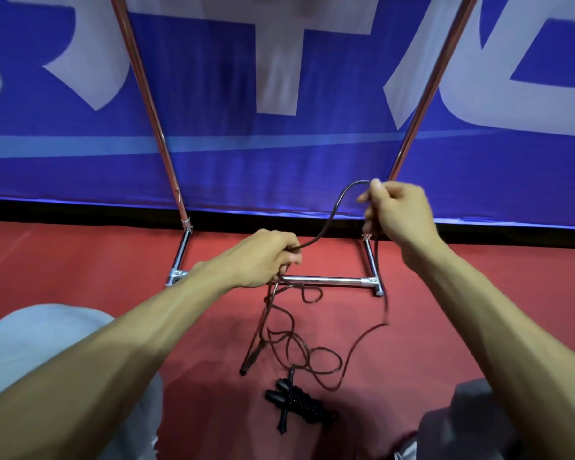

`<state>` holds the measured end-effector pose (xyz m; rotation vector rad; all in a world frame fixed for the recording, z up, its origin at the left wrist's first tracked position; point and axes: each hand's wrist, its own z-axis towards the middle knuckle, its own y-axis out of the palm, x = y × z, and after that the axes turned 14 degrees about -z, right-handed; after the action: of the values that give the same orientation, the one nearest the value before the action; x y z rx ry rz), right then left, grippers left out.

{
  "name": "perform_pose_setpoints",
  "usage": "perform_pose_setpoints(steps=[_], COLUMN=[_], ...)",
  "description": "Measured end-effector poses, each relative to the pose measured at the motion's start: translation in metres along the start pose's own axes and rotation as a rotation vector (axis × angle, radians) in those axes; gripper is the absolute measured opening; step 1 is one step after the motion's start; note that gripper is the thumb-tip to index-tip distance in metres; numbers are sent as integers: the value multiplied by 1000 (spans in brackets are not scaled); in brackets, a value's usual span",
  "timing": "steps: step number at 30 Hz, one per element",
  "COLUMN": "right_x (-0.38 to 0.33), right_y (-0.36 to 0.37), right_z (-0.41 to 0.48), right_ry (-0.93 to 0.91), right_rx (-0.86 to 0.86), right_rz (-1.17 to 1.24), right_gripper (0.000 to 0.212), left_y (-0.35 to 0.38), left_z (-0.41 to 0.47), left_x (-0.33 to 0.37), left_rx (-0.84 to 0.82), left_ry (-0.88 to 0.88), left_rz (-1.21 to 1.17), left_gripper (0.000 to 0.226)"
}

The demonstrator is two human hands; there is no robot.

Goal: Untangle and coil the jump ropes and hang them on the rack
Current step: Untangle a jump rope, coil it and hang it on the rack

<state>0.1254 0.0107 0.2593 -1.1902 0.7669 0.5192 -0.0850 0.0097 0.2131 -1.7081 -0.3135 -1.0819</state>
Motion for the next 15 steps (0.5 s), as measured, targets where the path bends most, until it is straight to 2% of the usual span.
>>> perform_pose_setpoints(steps=[1,2,3,5,8,11,13,15], right_x=[4,6,7,0,-8,-11,-7,-1], right_y=[1,4,7,13,16,17,19,19], right_z=[-2,-6,-11,-22,-29,-31,-29,-23], right_ry=[-6,-59,-173,-421,-607,-595,-519,-329], right_rx=[-58,-93,-110,-101,-19,-82,-263,-473], right_rz=[-155,-316,-414,-457,-581,-666,-689,-619], right_gripper=[26,36,55,87,110,125,139,152], left_y=[-2,-4,-5,-6,-8,-11,-13,-15], left_z=[0,1,1,0,-1,-1,0,0], left_x=[3,5,8,12,12,10,9,10], left_rx=[38,66,83,98,117,177,216,260], left_ry=[15,32,50,73,45,-3,-46,-113], left_rz=[-23,-28,-25,-20,7,122,168,193], left_gripper=[15,13,12,12,13,19,21,22])
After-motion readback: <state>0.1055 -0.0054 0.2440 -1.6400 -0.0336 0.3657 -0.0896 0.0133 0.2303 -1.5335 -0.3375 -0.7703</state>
